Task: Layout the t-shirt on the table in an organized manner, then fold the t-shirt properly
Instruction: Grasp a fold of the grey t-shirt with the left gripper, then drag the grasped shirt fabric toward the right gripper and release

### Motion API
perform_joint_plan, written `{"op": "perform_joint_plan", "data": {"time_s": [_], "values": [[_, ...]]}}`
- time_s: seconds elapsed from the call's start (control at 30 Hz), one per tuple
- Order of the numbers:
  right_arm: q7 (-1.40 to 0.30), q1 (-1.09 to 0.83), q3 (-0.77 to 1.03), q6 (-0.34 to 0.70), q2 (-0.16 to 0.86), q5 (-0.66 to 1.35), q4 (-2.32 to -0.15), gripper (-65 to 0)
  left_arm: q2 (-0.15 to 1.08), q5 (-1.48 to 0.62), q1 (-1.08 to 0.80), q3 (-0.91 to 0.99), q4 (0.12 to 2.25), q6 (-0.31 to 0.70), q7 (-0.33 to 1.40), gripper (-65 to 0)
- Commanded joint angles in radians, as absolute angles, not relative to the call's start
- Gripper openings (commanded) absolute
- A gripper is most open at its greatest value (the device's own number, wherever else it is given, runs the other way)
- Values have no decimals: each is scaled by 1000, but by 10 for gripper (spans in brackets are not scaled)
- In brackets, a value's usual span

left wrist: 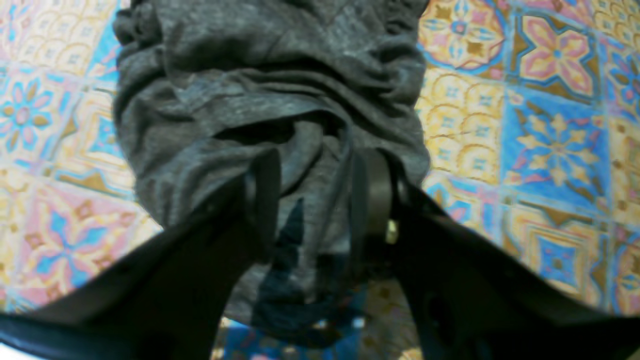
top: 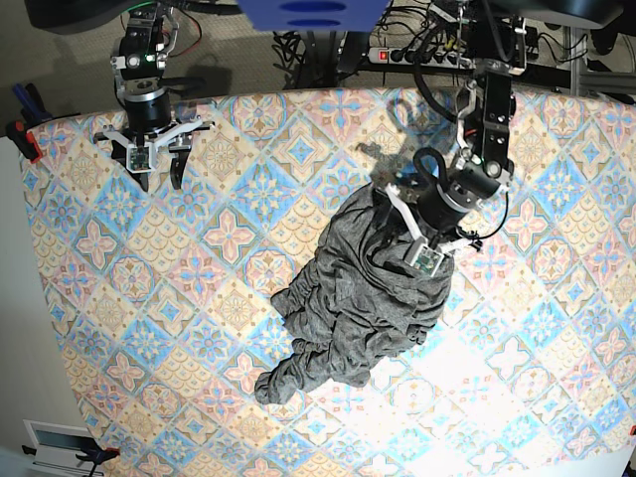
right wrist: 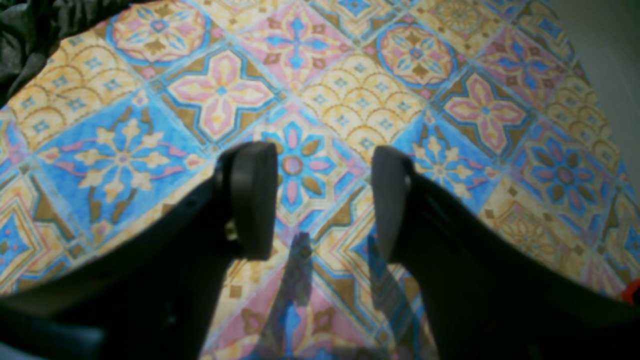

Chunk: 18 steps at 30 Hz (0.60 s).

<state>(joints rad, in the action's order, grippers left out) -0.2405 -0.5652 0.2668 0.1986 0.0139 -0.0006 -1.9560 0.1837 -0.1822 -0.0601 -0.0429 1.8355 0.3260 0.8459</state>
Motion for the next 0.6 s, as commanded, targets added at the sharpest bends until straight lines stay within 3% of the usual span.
{"op": "perform_joint_plan", "data": {"time_s": [0.0,0.37,0.57], "values": [[-214,-567,268,193,19,2,-1971,-357,186,-188,-41,-41,1828,321,831,-431],[-213,-567,268,193,19,2,-1969,-357,180,-191,108,-87,1580,323,826,-431],[-214,-567,268,193,19,2,-1968,-357,156,-196,162,-185,1435,326,723,-439]]}}
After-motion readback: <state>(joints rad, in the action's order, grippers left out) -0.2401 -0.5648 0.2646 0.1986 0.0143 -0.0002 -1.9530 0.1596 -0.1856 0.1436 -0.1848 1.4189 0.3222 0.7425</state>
